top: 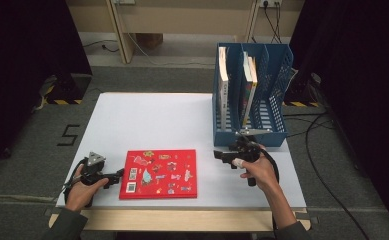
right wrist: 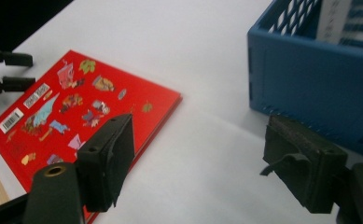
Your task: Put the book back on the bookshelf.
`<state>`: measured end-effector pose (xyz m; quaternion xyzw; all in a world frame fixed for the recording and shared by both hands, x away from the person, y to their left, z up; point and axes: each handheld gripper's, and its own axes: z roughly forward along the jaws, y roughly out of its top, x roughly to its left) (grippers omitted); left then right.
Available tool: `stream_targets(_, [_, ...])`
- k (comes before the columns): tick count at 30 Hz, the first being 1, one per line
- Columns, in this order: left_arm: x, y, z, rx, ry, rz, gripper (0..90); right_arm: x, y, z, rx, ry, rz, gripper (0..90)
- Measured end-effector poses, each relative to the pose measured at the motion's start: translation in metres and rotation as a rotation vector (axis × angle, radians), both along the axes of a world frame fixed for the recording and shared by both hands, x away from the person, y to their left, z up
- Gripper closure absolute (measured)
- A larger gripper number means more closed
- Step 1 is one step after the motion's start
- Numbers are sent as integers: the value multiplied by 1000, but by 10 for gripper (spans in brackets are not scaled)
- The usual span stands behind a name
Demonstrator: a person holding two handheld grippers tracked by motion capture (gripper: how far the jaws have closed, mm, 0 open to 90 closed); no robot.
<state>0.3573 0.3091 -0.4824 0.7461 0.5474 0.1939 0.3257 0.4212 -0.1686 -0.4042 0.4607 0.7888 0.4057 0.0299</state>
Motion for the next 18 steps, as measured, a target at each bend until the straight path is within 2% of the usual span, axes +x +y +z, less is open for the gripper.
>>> stream_targets(10, [-1, 1, 1, 1, 3, -13, 147, -9, 18, -22, -5, 47, 20, 201])
stream_targets(18, [-4, -1, 2, 5, 5, -28, 167, -16, 36, -37, -19, 95, 70, 199])
